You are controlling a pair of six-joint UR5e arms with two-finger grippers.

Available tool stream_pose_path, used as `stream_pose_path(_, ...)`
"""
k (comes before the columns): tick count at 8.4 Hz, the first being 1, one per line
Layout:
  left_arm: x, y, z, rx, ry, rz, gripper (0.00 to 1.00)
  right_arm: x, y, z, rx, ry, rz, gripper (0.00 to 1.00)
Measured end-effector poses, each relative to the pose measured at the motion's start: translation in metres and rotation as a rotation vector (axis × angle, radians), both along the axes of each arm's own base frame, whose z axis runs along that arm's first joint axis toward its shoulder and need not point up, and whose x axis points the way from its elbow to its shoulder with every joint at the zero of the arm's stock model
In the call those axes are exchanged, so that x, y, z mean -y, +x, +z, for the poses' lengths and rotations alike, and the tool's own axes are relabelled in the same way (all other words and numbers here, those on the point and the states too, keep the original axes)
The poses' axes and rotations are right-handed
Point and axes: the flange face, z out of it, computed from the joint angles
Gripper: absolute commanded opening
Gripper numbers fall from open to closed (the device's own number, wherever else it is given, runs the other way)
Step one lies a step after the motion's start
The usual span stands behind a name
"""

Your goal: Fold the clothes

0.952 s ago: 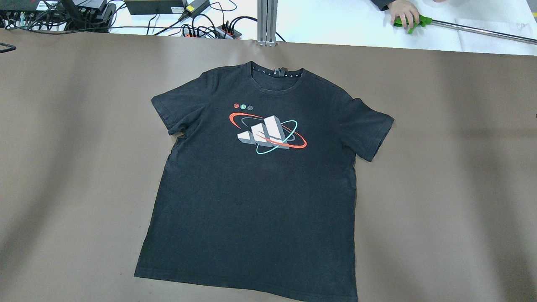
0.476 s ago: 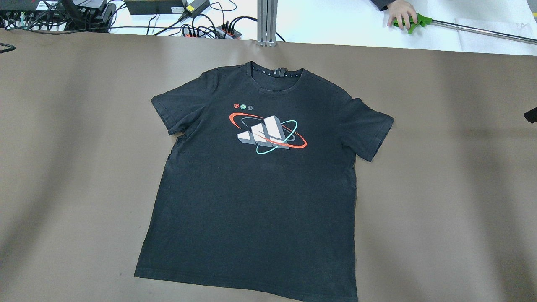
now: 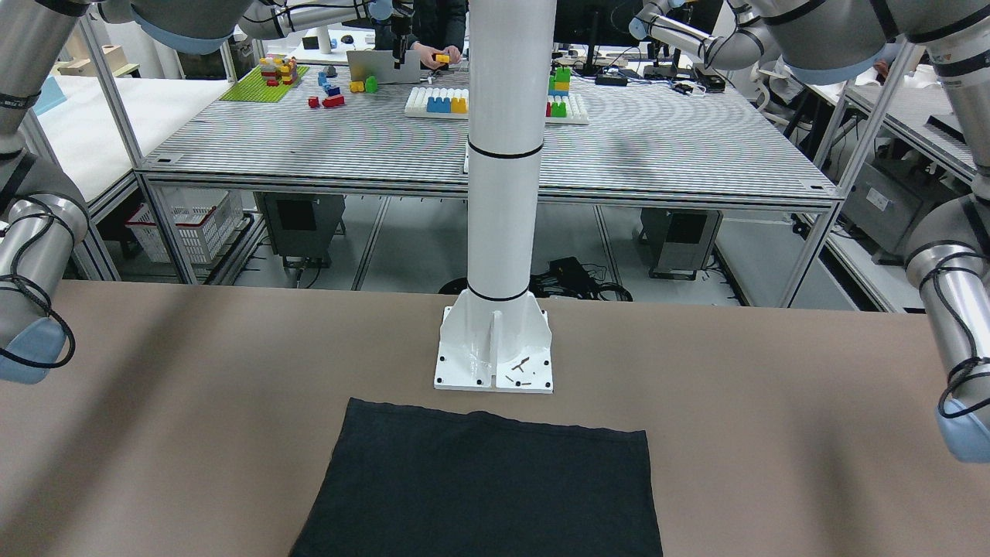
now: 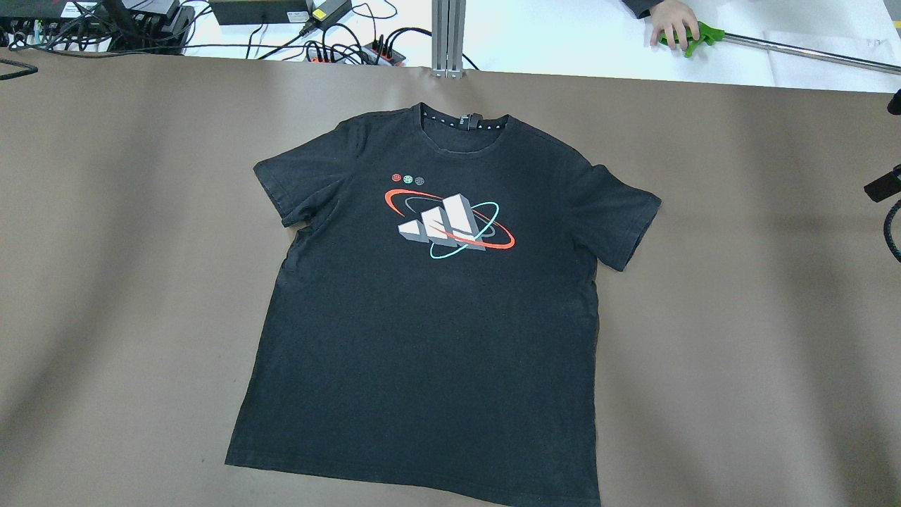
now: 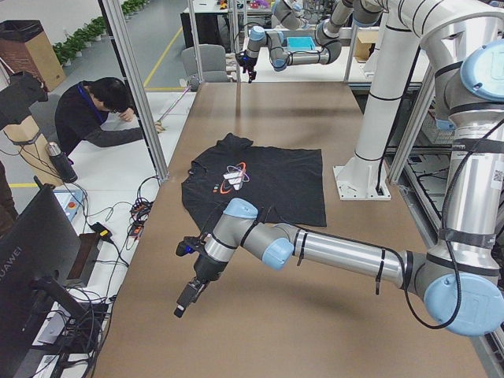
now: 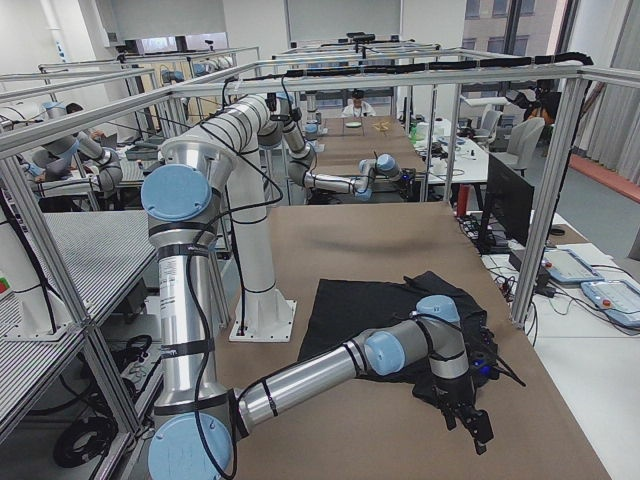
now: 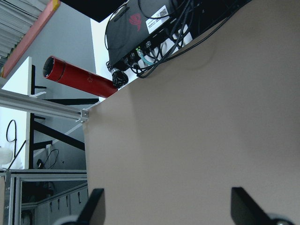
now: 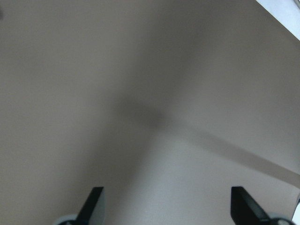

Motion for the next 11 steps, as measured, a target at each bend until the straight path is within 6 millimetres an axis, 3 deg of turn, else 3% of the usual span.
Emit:
stream_pose_path(2, 0.017, 0.017, -0.024, -0.073, 0.024, 0.031, 0.94, 0.025, -0.011, 0.022, 0.024, -0.001, 0.032, 0.94)
stream_pose_path(4, 0.033, 0.045, -0.050, -0.175, 0.040, 0.039, 0.94, 0.042, -0.041, 0.031, 0.104, 0.014, 0.115, 0.94)
stream_pose_path(6, 0.040, 0.097, -0.069, -0.302, 0.058, 0.029, 0.94, 0.049, -0.081, 0.022, 0.187, 0.000, 0.187, 0.94)
stream_pose_path(8, 0.055, 0.143, -0.074, -0.416, 0.080, 0.011, 0.94, 0.046, -0.123, 0.010, 0.284, -0.022, 0.257, 0.94)
stream_pose_path(11, 0.069, 0.171, -0.083, -0.569, 0.083, 0.021, 0.94, 0.045, -0.187, 0.006, 0.412, -0.032, 0.302, 0.94)
